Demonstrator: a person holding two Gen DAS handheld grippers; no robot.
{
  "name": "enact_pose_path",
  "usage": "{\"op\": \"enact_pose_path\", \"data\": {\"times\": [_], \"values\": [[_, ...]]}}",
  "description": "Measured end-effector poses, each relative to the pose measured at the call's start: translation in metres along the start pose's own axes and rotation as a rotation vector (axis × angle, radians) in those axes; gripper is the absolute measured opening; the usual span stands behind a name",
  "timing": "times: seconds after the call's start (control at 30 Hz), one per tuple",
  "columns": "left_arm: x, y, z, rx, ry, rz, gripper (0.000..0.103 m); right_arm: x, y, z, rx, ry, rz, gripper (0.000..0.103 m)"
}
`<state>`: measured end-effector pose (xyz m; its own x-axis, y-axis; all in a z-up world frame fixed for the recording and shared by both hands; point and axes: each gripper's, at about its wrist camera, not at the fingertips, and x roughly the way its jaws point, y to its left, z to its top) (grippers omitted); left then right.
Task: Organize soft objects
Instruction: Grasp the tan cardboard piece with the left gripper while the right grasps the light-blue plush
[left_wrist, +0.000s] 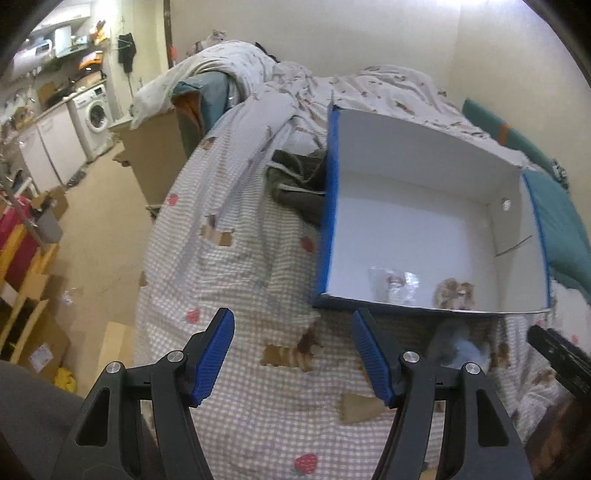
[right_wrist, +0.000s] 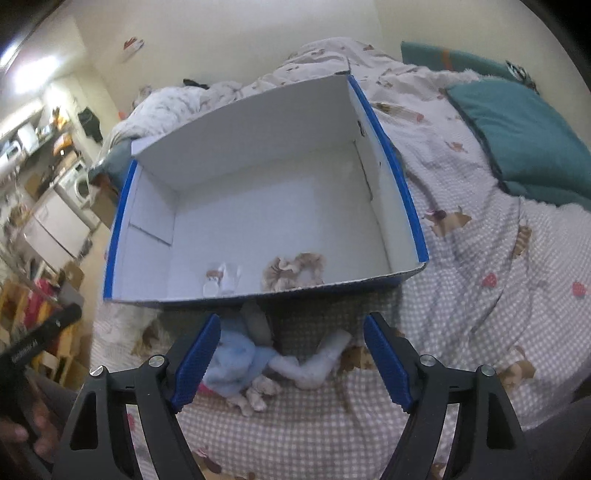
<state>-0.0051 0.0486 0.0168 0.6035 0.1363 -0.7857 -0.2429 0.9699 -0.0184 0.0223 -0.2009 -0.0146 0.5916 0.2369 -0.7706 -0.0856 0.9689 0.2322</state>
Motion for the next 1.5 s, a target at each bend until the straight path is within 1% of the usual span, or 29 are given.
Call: {"op": "enact_pose_path", "data": {"times": [0.13,0.17,0.3,0.37,0.4,0.5,0.57,0.6,0.63,0.67,0.7,0.77,0.8,0.83,0.87,0.9,0.97,1.0,1.03,1.13,1.2,1.23,1.3,1.37,1.43,1.5], "values": [[0.01,0.006,-0.001,-0.017,0.031,0.028,0.063,-0.001,0.004,-0.001,-0.025,-0.018,-0.032,0.085],[0.013,0.008,-0.001,-0.022,0.043,0.031,0.063,0.0,0.004,0.0,-0.023,-0.019,-0.027,0.085],[0.027,0.013,-0.003,-0.051,0.113,0.018,0.063,0.011,0.002,-0.001,-0.011,0.032,-0.004,0.085],[0.036,0.013,-0.007,-0.058,0.168,-0.024,0.063,0.016,0.002,-0.002,-0.006,0.053,0.015,0.085],[0.044,0.011,-0.011,-0.065,0.216,-0.072,0.063,0.017,0.003,-0.003,-0.002,0.056,0.014,0.085],[0.063,-0.003,-0.026,-0.066,0.342,-0.186,0.063,0.02,0.002,-0.004,0.013,0.063,0.013,0.085],[0.072,-0.015,-0.035,-0.053,0.399,-0.233,0.058,0.022,0.0,-0.003,0.027,0.071,0.017,0.085],[0.08,-0.022,-0.04,-0.05,0.443,-0.263,0.047,0.023,-0.001,-0.003,0.035,0.075,0.02,0.085],[0.084,-0.026,-0.045,-0.056,0.47,-0.281,0.038,0.024,-0.002,-0.003,0.043,0.079,0.021,0.085],[0.092,-0.031,-0.048,-0.063,0.508,-0.296,0.037,0.024,-0.003,-0.003,0.051,0.081,0.024,0.085],[0.097,-0.033,-0.051,-0.065,0.527,-0.292,0.037,0.024,-0.005,-0.003,0.061,0.083,0.028,0.085],[0.106,-0.037,-0.055,-0.072,0.55,-0.272,0.037,0.025,-0.008,-0.003,0.081,0.088,0.034,0.085],[0.108,-0.038,-0.057,-0.08,0.563,-0.276,0.037,0.025,-0.01,-0.003,0.092,0.089,0.037,0.085],[0.109,-0.039,-0.057,-0.082,0.57,-0.281,0.037,0.025,-0.013,-0.003,0.101,0.09,0.039,0.085],[0.109,-0.042,-0.058,-0.075,0.57,-0.283,0.034,0.025,-0.015,-0.002,0.112,0.091,0.04,0.085],[0.108,-0.044,-0.058,-0.063,0.568,-0.285,0.028,0.025,-0.018,-0.002,0.122,0.091,0.04,0.085],[0.107,-0.047,-0.059,-0.05,0.576,-0.298,0.023,0.026,-0.022,-0.002,0.145,0.098,0.04,0.085],[0.107,-0.049,-0.06,-0.046,0.584,-0.304,0.012,0.028,-0.024,-0.002,0.156,0.105,0.036,0.085],[0.107,-0.052,-0.061,-0.04,0.586,-0.307,0.005,0.03,-0.027,-0.002,0.17,0.114,0.03,0.085],[0.097,-0.055,-0.056,-0.018,0.554,-0.317,0.003,0.036,-0.035,-0.002,0.212,0.143,0.028,0.085],[0.089,-0.051,-0.047,-0.005,0.513,-0.324,0.003,0.038,-0.038,-0.002,0.231,0.154,0.036,0.085],[0.084,-0.049,-0.045,0.002,0.494,-0.315,0.003,0.038,-0.04,-0.003,0.237,0.154,0.039,0.085],[0.071,-0.047,-0.04,0.013,0.43,-0.271,0.003,0.038,-0.04,-0.003,0.243,0.159,0.054,0.085],[0.062,-0.043,-0.036,-0.003,0.395,-0.253,0.003,0.038,-0.039,-0.003,0.24,0.166,0.098,0.085],[0.056,-0.038,-0.031,-0.011,0.363,-0.228,0.003,0.042,-0.032,-0.003,0.224,0.196,0.158,0.084],[0.055,-0.033,-0.026,-0.027,0.35,-0.215,0.003,0.048,-0.022,-0.003,0.195,0.235,0.187,0.078]]}}
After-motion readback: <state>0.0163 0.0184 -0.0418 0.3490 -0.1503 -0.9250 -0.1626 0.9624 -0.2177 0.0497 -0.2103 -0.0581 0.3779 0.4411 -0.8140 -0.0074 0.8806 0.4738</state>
